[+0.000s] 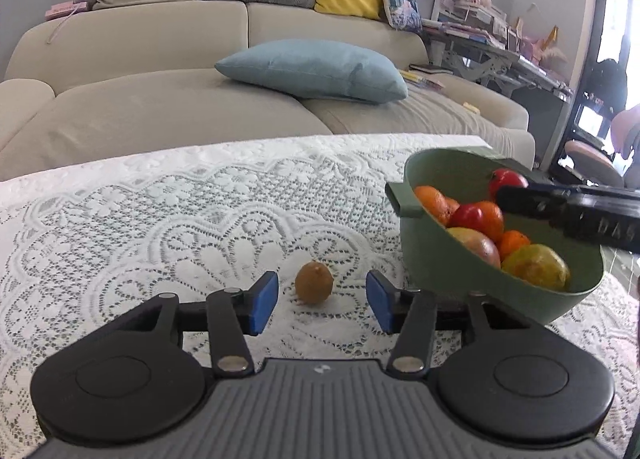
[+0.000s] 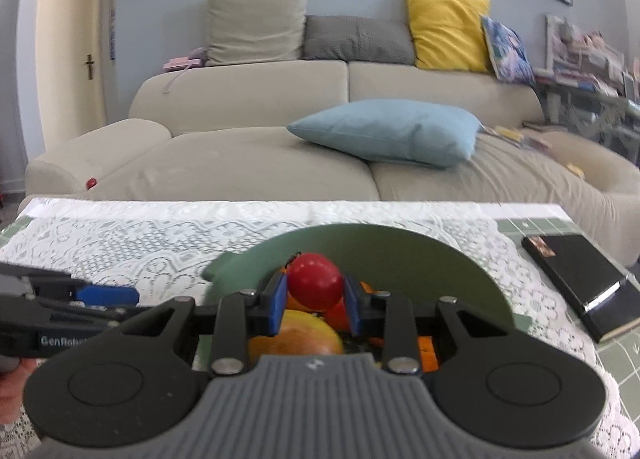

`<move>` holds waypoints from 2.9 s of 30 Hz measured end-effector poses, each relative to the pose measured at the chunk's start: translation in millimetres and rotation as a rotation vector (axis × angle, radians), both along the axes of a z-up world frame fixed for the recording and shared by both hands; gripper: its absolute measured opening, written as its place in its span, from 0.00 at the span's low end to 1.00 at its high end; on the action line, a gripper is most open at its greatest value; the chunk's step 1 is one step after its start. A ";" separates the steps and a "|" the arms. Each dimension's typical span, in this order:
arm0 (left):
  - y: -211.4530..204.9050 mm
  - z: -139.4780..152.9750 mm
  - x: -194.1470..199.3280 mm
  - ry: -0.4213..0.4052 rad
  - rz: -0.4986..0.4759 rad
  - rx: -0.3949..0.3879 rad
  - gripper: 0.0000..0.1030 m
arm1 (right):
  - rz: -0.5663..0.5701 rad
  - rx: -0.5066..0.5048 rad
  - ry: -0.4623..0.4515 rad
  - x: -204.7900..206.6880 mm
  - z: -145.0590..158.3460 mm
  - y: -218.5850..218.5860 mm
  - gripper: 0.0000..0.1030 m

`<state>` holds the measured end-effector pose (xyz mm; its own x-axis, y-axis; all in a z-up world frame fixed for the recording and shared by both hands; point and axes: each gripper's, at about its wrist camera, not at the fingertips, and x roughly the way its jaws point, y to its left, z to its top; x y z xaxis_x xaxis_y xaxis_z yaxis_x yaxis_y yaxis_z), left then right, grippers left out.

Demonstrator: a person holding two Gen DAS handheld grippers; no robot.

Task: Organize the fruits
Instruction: 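Carry the tomato into the colander with the right tool while the left tool reaches the kiwi, then grasp the kiwi with the left tool while the right tool holds the tomato in the colander, then lower the kiwi into the colander with the left tool while the right tool releases the tomato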

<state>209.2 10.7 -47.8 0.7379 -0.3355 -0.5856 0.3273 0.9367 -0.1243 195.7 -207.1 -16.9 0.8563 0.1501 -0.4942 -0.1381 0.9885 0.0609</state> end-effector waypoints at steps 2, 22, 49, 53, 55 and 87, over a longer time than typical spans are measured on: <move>-2.8 -4.5 3.5 0.009 -0.004 0.009 0.58 | -0.015 0.034 0.024 2.8 -2.0 -8.6 0.27; -19.3 -23.4 27.3 0.049 0.031 0.077 0.29 | -0.046 0.100 0.079 13.3 -0.5 -43.6 0.27; -46.4 61.1 -8.7 -0.056 -0.089 -0.050 0.27 | 0.074 0.076 0.259 37.2 -18.2 -41.9 0.27; -53.5 61.1 -7.9 -0.047 -0.101 -0.054 0.27 | 0.077 0.027 0.258 37.6 -19.8 -36.8 0.28; -56.8 60.4 -7.6 -0.043 -0.105 -0.048 0.27 | 0.073 0.028 0.261 38.2 -21.0 -37.7 0.29; -164.9 24.6 14.7 0.052 -0.302 0.039 0.27 | -0.182 0.358 0.038 3.3 14.4 -99.8 0.68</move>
